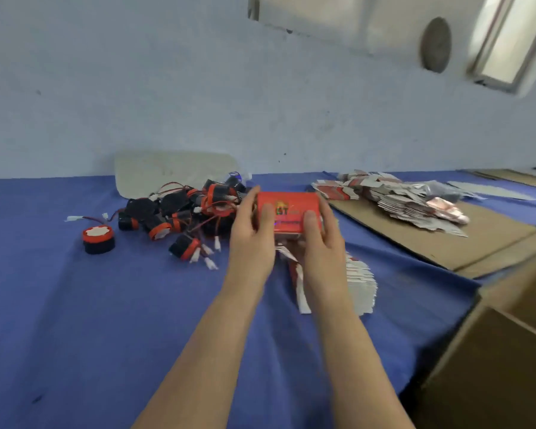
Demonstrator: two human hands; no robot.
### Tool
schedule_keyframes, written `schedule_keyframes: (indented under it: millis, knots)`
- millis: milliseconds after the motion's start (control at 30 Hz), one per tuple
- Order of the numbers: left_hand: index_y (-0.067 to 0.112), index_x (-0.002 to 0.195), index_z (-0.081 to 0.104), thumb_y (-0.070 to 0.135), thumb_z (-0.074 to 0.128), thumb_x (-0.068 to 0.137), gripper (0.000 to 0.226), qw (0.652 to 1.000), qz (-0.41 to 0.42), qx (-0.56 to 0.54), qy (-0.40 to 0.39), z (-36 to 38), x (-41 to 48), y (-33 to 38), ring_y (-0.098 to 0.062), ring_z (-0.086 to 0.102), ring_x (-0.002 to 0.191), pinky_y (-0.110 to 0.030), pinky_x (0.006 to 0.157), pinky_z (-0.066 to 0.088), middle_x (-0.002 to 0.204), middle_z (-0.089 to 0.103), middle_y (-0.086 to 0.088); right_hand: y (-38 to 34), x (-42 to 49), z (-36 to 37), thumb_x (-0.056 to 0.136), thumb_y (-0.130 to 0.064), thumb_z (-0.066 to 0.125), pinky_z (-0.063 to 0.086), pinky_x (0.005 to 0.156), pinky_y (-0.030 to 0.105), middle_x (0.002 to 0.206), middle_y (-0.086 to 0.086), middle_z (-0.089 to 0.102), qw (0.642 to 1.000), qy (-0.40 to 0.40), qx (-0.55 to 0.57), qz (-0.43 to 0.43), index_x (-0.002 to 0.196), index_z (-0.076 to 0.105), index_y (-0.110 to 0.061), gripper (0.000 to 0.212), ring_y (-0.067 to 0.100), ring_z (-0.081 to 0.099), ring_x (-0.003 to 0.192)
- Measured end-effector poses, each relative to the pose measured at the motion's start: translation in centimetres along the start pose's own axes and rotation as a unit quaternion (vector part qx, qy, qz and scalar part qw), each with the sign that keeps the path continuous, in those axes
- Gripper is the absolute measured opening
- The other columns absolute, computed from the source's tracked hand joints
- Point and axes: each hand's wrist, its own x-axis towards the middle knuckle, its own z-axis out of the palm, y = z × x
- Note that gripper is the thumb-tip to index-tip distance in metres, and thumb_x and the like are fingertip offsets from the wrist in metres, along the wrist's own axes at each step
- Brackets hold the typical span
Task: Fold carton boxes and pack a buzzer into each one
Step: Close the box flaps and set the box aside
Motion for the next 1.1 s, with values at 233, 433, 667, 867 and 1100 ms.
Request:
schedule_keyframes:
  millis: [233,433,667,867,1100]
  knots:
    - [0.016,0.148,0.030,0.025,0.041,0.102,0.048,0.928,-0.013,0.009,-0.372,23.6,-8.7,5.6,-0.017,0.042,0.131,-0.028,0.110,0.033,0.146,0.042,-0.004,-16.0,-1.8,-20.0,0.101,-0.021,0.044,0.051,0.092,0.034,0.128,0.006,0.058,0.894,0.344,-0.249,-0.143,0.132,0.047,-0.025,0.032,0.016,0.060,0.109]
    - [0.010,0.148,0.030,0.044,0.036,0.101,0.058,0.866,-0.149,0.038,-0.476,28.3,-15.8,4.2,-0.022,0.034,0.139,-0.032,0.111,0.027,0.151,0.037,-0.007,-18.0,-6.2,-26.5,0.101,-0.018,0.040,0.016,0.119,0.046,0.152,0.005,0.032,0.755,0.478,-0.446,-0.052,0.144,0.036,-0.021,0.044,0.024,0.006,0.148]
    - [0.015,0.122,0.055,0.019,0.044,0.098,0.026,0.990,-0.031,-0.007,-0.139,20.8,-6.3,1.7,-0.008,0.052,0.106,-0.013,0.081,0.036,0.113,0.055,0.007,-11.9,-1.9,-17.5,0.097,-0.007,0.041,0.050,0.086,0.021,0.091,-0.013,0.069,0.908,0.223,-0.313,-0.170,0.099,0.058,-0.036,0.034,0.003,0.064,0.092]
    - [0.003,0.128,0.053,0.024,0.051,0.093,0.041,0.953,-0.139,0.267,-0.031,9.1,3.4,-5.6,-0.035,0.047,0.123,-0.044,0.106,0.038,0.136,0.050,-0.017,-2.5,4.6,-11.7,0.096,-0.010,0.042,0.045,0.073,0.037,0.080,0.015,0.060,0.882,0.027,-0.468,0.039,0.079,0.062,-0.005,0.027,0.029,0.055,0.077]
    - [-0.008,0.119,0.057,0.024,0.051,0.090,0.044,0.895,-0.260,0.353,-0.085,6.0,4.7,-11.1,-0.041,0.053,0.116,-0.047,0.101,0.042,0.124,0.057,-0.028,2.6,9.6,-10.4,0.095,-0.027,0.050,0.030,0.049,0.029,0.065,0.004,0.039,0.743,-0.039,-0.633,0.212,0.070,0.035,-0.011,0.033,0.023,0.041,0.062]
